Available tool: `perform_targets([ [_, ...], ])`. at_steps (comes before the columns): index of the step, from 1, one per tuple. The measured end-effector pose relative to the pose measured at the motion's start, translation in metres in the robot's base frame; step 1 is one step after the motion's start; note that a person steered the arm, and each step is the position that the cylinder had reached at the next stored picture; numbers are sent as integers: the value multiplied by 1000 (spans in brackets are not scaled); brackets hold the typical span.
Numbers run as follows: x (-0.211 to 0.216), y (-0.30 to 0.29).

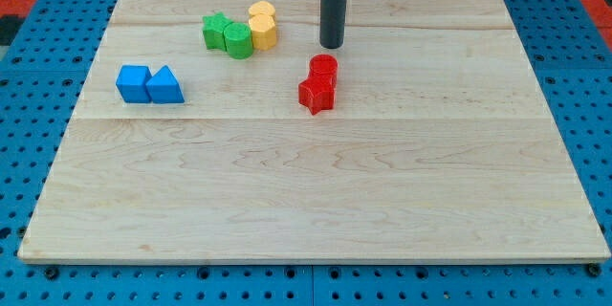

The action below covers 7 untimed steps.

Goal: Move the yellow heart slightly to the left

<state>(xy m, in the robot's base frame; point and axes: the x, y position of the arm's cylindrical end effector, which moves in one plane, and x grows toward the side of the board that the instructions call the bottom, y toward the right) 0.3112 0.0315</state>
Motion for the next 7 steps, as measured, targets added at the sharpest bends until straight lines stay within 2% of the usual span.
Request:
perform_targets([
  [1,0,0],
  [2,-29,-6],
  [3,-73,-48],
  [4,-102,-135],
  [5,-103,-142],
  [7,-75,-101],
])
